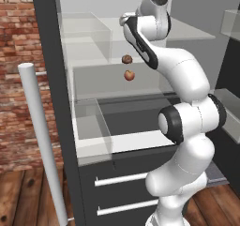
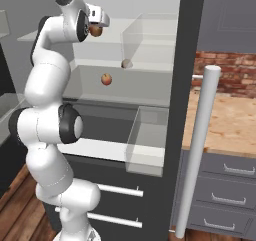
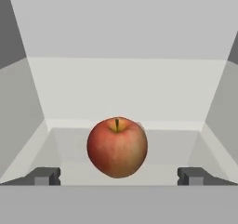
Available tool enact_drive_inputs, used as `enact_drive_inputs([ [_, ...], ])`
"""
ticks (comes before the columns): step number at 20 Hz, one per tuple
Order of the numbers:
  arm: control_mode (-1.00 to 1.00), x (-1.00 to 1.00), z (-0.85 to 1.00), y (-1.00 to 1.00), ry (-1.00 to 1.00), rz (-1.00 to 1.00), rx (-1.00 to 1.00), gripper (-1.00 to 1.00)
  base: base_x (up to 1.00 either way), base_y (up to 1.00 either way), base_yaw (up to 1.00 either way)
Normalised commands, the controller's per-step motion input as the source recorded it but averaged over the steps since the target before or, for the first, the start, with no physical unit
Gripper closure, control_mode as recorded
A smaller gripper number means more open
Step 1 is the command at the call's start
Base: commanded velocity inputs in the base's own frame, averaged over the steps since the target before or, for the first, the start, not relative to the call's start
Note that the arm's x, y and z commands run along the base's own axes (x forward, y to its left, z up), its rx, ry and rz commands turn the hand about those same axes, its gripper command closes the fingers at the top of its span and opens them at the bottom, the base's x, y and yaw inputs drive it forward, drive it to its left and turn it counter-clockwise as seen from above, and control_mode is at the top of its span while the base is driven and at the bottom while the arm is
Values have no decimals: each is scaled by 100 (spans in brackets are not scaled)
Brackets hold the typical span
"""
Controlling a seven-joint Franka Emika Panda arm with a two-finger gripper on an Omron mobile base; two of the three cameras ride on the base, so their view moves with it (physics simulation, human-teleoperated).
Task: Pick up the peach and apple from the fridge and place one fruit on each plate on the dining counter.
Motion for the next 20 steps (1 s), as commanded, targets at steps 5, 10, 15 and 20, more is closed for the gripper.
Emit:
enact_drive_inputs([
  [5,-100,12,-30,3,0,0,0,-100,0,0,0],
  [10,-100,37,-29,1,0,0,0,-100,0,0,0],
  [15,-100,45,-13,0,0,0,0,-100,0,0,0],
  [20,-100,29,-1,2,-3,0,0,-100,0,0,0],
])
